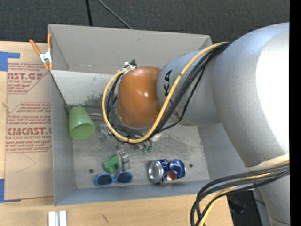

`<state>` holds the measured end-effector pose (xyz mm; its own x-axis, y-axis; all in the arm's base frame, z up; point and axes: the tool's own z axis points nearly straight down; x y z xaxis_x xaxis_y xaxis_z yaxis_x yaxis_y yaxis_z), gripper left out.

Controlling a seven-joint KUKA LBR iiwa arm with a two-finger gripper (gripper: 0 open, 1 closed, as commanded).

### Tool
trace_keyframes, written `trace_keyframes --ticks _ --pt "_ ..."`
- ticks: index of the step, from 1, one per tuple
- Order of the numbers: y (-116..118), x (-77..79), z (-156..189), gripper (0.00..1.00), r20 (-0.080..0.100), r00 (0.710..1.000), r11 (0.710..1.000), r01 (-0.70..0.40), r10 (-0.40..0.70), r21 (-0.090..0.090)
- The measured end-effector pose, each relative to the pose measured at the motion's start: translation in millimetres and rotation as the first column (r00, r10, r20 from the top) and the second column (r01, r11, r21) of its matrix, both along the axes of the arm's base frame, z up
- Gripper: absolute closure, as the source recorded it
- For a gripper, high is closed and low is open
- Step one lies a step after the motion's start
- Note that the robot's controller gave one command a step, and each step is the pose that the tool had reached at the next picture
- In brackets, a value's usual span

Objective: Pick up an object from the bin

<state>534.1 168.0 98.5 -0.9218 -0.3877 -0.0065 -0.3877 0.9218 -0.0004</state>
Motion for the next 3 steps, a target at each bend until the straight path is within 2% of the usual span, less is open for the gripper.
trace_keyframes --ticks 1,2,3 --pt "4 -45.1 -27 0.0 0.004 0.982 0.982 -0.19 0.19 0.0" --pt "4 -44.9 -26 1.0 0.003 0.982 0.982 -0.189 0.189 0.0" --pt "23 -48.0 162 1.0 0.006 0.975 0.975 -0.22 0.22 0.0"
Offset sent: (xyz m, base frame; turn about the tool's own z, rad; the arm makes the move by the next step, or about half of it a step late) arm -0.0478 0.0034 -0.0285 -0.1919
